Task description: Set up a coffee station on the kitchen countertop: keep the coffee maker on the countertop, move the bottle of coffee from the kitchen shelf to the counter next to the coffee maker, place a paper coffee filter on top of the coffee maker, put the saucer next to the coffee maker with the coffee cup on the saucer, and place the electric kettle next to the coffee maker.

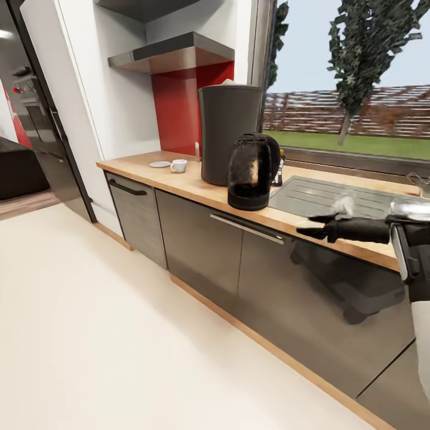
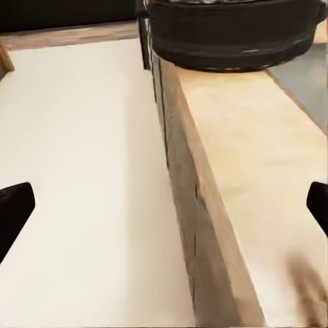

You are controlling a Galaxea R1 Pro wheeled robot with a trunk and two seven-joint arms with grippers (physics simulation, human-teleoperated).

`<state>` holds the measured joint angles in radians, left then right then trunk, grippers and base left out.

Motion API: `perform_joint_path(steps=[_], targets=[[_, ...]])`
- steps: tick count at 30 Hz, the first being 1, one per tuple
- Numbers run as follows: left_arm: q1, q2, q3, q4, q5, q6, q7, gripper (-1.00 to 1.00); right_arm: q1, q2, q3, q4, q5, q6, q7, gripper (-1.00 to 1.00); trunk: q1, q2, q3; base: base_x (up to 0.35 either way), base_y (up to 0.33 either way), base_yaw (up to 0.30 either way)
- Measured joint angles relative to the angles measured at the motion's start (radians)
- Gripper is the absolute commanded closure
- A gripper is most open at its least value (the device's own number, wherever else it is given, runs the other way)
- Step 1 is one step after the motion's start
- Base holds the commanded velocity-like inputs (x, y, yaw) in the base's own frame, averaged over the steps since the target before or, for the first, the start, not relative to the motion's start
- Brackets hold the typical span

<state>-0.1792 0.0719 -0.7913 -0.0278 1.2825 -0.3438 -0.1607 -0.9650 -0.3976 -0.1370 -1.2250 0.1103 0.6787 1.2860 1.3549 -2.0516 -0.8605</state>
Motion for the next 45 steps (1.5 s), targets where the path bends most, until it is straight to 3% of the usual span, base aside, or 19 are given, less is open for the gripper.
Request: perform_joint_path(steps=[2,5,6,16,17,23,25,29,30,32,34,37,40,43,45], targets=[[0.0,0.0,0.0,0.0,0.0,0.0,0.0,-1.0,0.067,-0.003,-0.003,-0.035,0.0,-0.067,0.044,-1.0,0.0,0.0,0.0,0.0,0.0,0.0],[0.0,0.0,0.0,0.0,0.0,0.0,0.0,-1.0,0.126,-0.009,0.002,-0.074,0.006,-0.07,0.082,-1.0,0.0,0.0,0.0,0.0,0.0,0.0],[0.0,0.0,-0.001,0.0,0.0,0.0,0.0,-1.0,0.193,-0.014,0.003,-0.114,0.009,-0.087,0.103,-1.0,0.0,0.0,0.0,0.0,0.0,0.0],[0.0,-0.001,-0.002,0.0,0.0,0.0,0.0,-1.0,0.359,-0.017,0.005,-0.137,0.011,-0.127,0.115,-1.0,0.0,0.0,0.0,0.0,0.0,0.0],[0.0,-0.001,-0.001,0.0,0.0,0.0,0.0,-1.0,0.407,-0.017,0.005,-0.137,0.011,-0.155,0.115,-1.0,0.0,0.0,0.0,0.0,0.0,0.0],[0.0,-0.002,-0.002,0.0,0.0,0.0,0.0,-1.0,0.537,-0.017,0.005,-0.133,0.013,-0.2,0.114,-1.0,0.0,0.0,0.0,0.0,0.0,0.0],[0.0,-0.003,-0.003,-0.001,0.0,0.0,0.0,-1.0,0.609,-0.016,0.005,-0.111,0.014,-0.21,0.108,-1.0,0.0,0.0,0.0,0.0,0.0,0.0],[0.0,-0.005,-0.005,-0.005,0.0,0.0,-0.002,-1.0,0.69,-0.011,0.006,0.084,0.03,-0.325,0.055,-1.0,0.0,0.0,0.0,0.0,0.0,0.0],[0.0,-0.006,-0.008,-0.007,0.0,0.0,-0.003,-1.0,0.703,-0.01,0.005,0.234,0.04,-0.445,0.019,-1.0,0.0,0.0,0.0,0.0,0.0,0.0],[0.0,-0.006,-0.009,-0.008,0.0,0.0,-0.003,-1.0,0.708,-0.01,0.006,0.386,0.043,-0.516,0.008,-1.0,0.0,0.0,0.0,0.0,0.0,0.0],[0.0,-0.006,-0.008,-0.011,0.0,0.001,-0.013,-1.0,0.713,-0.013,0.01,0.659,0.043,-0.678,-0.025,-1.0,0.0,0.0,0.0,0.0,0.0,0.0],[0.0,-0.006,-0.004,-0.017,0.0,0.009,-0.023,-1.0,0.714,-0.014,0.013,0.82,0.044,-0.754,-0.095,-1.0,0.0,0.0,0.0,0.0,0.0,0.0],[0.0,-0.007,0.018,-0.027,0.0,0.019,-0.026,-1.0,0.714,-0.013,0.014,0.89,0.046,-0.799,-0.15,-1.0,0.0,0.0,0.0,0.0,0.0,0.0],[0.0,-0.004,0.103,-0.046,0.0,0.027,-0.027,-1.0,0.714,-0.014,0.015,0.984,0.081,-0.863,-0.271,-1.0,0.0,0.0,0.0,0.0,0.0,0.0],[0.0,-0.002,0.14,-0.056,0.0,0.032,-0.028,-1.0,0.714,-0.015,0.015,1.006,0.099,-0.876,-0.328,-1.0,0.0,0.0,0.0,0.0,0.0,0.0]])
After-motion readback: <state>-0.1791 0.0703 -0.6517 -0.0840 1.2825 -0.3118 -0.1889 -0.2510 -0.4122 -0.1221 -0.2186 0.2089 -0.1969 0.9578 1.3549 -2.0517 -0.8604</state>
